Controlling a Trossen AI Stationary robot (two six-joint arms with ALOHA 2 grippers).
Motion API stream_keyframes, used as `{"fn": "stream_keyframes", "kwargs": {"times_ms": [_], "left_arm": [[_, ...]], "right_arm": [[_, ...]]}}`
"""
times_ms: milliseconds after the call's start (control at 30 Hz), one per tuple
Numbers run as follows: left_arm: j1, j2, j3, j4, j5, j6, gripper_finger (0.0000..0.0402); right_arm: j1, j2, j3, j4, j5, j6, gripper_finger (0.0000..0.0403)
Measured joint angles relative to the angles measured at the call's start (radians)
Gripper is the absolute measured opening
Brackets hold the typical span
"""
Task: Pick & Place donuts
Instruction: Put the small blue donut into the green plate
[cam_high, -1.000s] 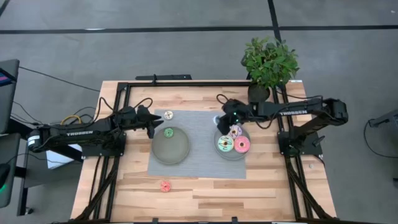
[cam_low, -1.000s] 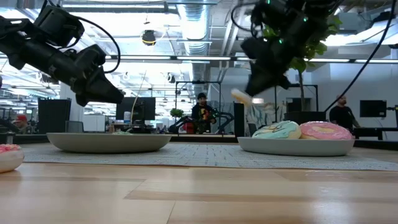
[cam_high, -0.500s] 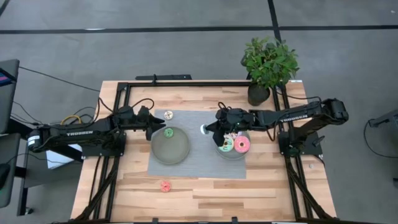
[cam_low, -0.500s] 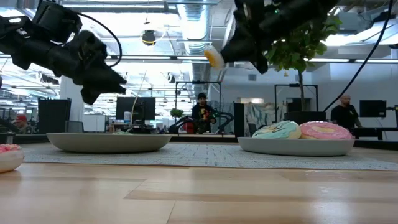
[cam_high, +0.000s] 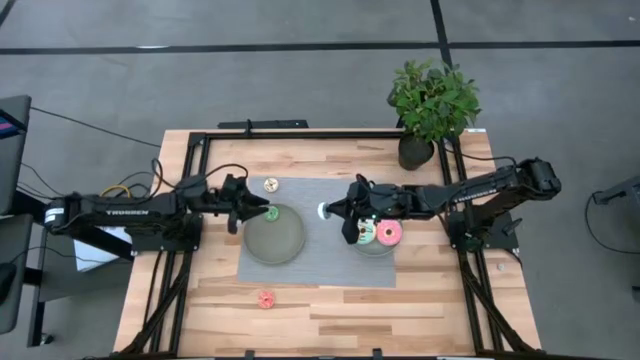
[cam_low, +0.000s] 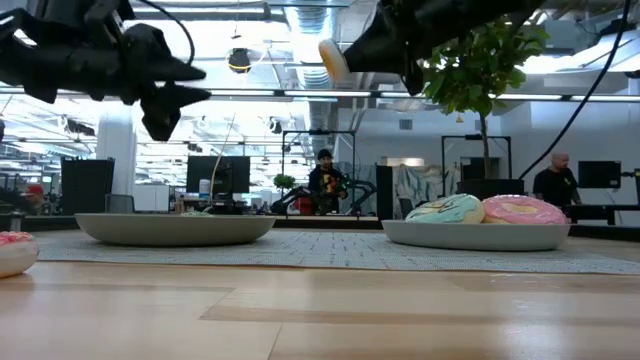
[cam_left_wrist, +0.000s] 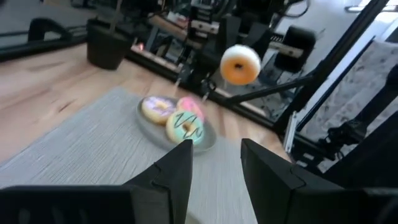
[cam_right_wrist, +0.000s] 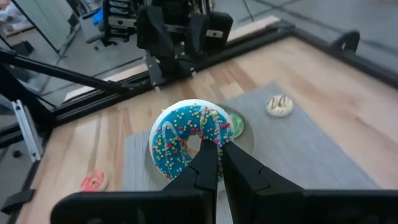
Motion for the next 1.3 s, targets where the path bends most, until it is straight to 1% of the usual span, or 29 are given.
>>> {"fn": "stream_keyframes", "kwargs": {"times_ms": [167,233,300,367,467,600,767,833,933,1100,1300], "left_arm": [[-0.074,0.0,0.0,0.045,-0.077,0.013,0.0128],[-0.104,0.0,0.0,0.048,-0.106,0.016,0.0128],[-0.133,0.003,0.0,0.049,-0.143,0.017,0.0128],[-0.159,0.01,0.001,0.05,-0.181,0.028,0.0128],[-0.189,0.019,0.002,0.06,-0.205,0.034,0.0128],[-0.214,0.021,0.001,0.053,-0.211,0.034,0.0128],[-0.222,0.022,0.001,0.043,-0.21,0.056,0.0128],[-0.222,0.022,0.001,0.029,-0.21,0.057,0.0128],[-0.222,0.022,0.001,0.028,-0.21,0.056,0.0134],[-0.222,0.022,0.001,0.025,-0.215,0.056,0.0163],[-0.222,0.022,0.001,0.025,-0.281,0.053,0.0198]], "right_arm": [[0.031,0.002,0.021,0.003,0.066,-0.051,0.0011],[0.04,0.039,0.054,0.007,0.085,-0.067,0.0011],[0.045,0.079,0.09,-0.041,0.092,-0.084,0.0011],[0.049,0.154,0.168,-0.054,0.095,-0.109,0.0011],[0.047,0.257,0.268,-0.134,0.095,-0.144,0.0011],[0.046,0.367,0.415,-0.208,0.105,-0.201,0.0011],[0.051,0.469,0.571,-0.34,0.2,-0.255,0.0011],[0.055,0.501,0.619,-0.342,0.227,-0.273,0.0011],[0.062,0.53,0.664,-0.346,0.238,-0.301,0.0011],[0.061,0.56,0.706,-0.353,0.265,-0.325,0.0011],[0.061,0.557,0.71,-0.338,0.302,-0.324,0.0011]]}}
